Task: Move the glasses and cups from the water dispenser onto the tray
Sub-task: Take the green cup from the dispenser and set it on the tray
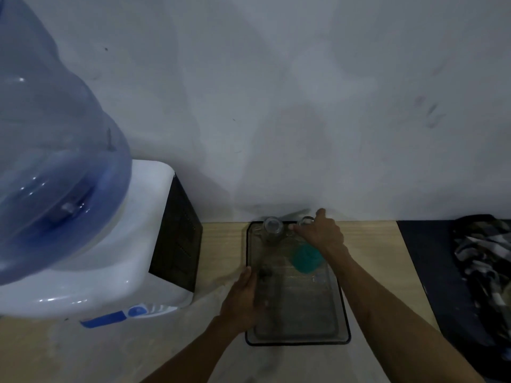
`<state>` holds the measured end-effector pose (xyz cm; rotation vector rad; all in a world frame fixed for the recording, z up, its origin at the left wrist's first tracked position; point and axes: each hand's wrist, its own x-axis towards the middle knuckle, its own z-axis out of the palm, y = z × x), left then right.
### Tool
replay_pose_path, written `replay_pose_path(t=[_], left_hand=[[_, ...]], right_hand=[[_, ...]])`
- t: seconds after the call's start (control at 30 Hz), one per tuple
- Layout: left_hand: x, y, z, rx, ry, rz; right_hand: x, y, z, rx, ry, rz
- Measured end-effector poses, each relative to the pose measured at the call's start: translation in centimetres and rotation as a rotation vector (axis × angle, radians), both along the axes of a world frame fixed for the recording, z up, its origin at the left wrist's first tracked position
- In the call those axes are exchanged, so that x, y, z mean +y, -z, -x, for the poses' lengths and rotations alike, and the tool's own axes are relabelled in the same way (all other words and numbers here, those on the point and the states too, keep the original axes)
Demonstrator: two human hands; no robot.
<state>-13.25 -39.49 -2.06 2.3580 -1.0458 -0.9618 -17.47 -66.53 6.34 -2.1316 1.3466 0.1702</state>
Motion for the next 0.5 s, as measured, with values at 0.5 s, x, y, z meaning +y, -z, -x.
replay_pose_path(t=[0.5], left_hand=[[0.5, -1.2, 0.5, -0.006, -0.071, 0.061]], right_hand=[[5.1, 0.3, 5.2, 0.016, -0.141, 0.178]])
